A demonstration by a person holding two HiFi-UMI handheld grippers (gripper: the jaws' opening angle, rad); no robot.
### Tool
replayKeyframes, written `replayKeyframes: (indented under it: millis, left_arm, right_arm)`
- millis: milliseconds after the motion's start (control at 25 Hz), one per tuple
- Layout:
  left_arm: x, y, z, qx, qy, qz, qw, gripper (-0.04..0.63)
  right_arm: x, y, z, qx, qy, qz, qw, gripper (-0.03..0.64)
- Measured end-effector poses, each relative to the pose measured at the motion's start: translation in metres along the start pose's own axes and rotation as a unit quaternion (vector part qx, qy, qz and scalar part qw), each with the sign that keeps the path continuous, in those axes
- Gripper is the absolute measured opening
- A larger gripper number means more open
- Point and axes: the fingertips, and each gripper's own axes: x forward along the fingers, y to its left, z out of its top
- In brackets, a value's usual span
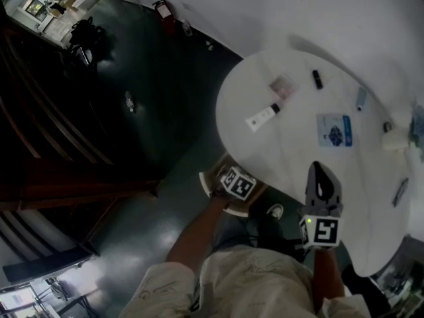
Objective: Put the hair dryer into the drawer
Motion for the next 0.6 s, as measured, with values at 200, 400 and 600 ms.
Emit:
replayKeyframes:
  millis: [200,400,600]
  left_arm:
    - [0.014,-0.005,-0.006,0.002,-0.021,-0.008,0.9998,0.244]
    - [0.024,-0.012,-0.011,0.02,-0.025,-0.015,0.9994,0.244]
    - [0.037,-0.006,-0.017,0.002,-0.007,-0.02,0.9998,0.244]
  right_arm:
    - [-0.003,-0.001,-0.001,-0.014,0.005,-0.002,1.0,0.006]
    - [-0.006,-0.001,-0.004,-0.018,0.012,-0.004,1.0,0.006]
    - [-0.01,0.0,-0.009,-0.024,0.019,-0.005,1.0,0.006]
